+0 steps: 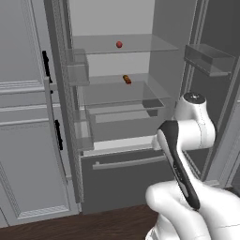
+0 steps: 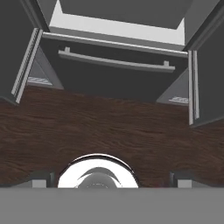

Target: Take the strawberry from the fridge and place it on top of the pancake, located on the dining counter.

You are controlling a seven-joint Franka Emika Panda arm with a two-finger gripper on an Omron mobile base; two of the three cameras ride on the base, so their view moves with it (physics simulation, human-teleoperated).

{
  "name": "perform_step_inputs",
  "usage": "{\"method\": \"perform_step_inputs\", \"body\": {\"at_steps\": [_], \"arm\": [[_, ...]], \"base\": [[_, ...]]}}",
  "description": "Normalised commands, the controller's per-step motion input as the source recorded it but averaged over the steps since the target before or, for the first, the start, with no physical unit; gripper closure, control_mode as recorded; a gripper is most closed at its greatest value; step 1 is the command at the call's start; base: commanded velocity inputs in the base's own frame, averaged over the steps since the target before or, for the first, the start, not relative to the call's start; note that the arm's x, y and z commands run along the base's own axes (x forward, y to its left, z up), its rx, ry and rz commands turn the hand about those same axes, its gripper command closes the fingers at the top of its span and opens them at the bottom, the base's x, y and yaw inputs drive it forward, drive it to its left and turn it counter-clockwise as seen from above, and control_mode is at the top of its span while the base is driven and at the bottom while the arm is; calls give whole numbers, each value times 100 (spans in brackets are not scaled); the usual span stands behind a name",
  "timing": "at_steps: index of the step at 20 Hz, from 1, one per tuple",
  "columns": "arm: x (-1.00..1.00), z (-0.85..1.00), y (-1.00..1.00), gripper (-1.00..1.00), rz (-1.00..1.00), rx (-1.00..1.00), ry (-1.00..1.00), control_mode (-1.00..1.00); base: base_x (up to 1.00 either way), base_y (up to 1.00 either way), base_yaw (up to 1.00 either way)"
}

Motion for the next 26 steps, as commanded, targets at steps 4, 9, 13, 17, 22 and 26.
{"method": "perform_step_inputs", "body": {"at_steps": [4,9,13,17,22,26], "arm": [[-11,-11,0,-100,-7,-4,-3,-100],[0,0,0,-100,0,0,0,-100],[6,0,0,-100,0,0,0,-100],[11,0,0,-100,0,0,0,100],[0,0,0,-100,0,0,0,100],[0,0,0,-100,0,0,0,100]], "base": [[0,0,0],[0,0,0],[0,0,0],[42,0,0],[93,2,0],[99,1,0]]}}
